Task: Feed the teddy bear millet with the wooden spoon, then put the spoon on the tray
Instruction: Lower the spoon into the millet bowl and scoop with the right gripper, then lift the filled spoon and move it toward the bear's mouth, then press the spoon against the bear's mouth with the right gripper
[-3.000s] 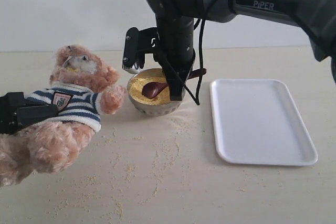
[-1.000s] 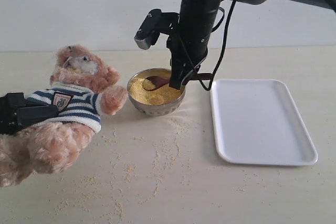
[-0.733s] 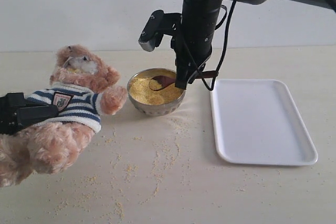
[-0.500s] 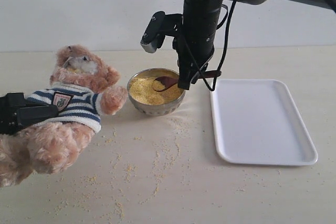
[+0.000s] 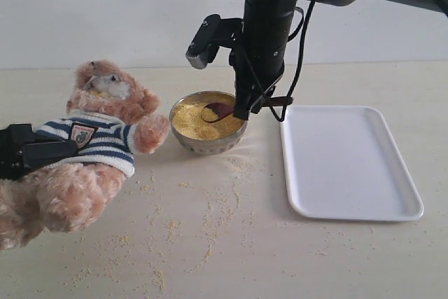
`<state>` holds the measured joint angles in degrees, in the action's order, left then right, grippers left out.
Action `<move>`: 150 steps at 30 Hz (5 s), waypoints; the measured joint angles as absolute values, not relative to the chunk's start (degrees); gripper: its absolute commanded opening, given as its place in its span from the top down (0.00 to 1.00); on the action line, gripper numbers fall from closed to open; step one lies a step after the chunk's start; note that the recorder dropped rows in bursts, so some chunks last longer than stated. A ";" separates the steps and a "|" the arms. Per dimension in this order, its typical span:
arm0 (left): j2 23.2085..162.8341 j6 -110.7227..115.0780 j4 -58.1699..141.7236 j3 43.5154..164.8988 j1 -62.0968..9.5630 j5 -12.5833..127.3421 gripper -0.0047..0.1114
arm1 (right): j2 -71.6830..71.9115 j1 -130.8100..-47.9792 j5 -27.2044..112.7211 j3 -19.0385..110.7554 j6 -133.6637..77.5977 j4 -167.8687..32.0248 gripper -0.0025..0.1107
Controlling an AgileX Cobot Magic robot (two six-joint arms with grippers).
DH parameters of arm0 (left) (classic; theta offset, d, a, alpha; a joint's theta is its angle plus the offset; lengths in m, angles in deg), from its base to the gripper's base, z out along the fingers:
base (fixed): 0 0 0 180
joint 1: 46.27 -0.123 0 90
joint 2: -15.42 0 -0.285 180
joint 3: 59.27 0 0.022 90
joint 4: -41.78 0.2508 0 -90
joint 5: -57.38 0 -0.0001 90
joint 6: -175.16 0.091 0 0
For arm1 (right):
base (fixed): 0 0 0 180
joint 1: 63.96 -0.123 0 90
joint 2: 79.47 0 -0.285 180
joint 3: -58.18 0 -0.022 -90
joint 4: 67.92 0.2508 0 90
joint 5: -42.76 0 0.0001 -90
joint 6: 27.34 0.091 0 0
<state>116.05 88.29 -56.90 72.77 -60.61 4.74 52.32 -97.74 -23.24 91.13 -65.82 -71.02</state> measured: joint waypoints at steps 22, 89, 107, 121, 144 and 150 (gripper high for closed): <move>116.05 87.89 -55.31 72.77 -60.61 4.85 0.92 | 51.78 -89.80 -26.67 91.13 -69.59 -50.66 0.98; 116.05 87.17 -53.99 69.51 -60.61 2.97 0.92 | 44.02 -104.51 -20.47 91.56 -73.14 -51.85 0.98; 116.05 87.30 -53.99 69.51 -60.61 2.97 0.92 | 44.02 -105.67 -19.88 91.56 -73.35 -58.65 0.98; 116.05 87.30 -53.99 69.51 -60.61 2.97 0.92 | 44.02 -111.23 -17.52 91.56 -72.98 -70.45 0.98; 116.05 87.30 -53.99 69.51 -60.61 2.97 0.92 | 44.02 -113.65 -16.85 91.56 -71.58 -79.42 0.98; 116.05 87.30 -53.99 69.51 -60.61 2.97 0.92 | 44.02 -115.94 -15.59 91.56 -71.11 -82.53 0.98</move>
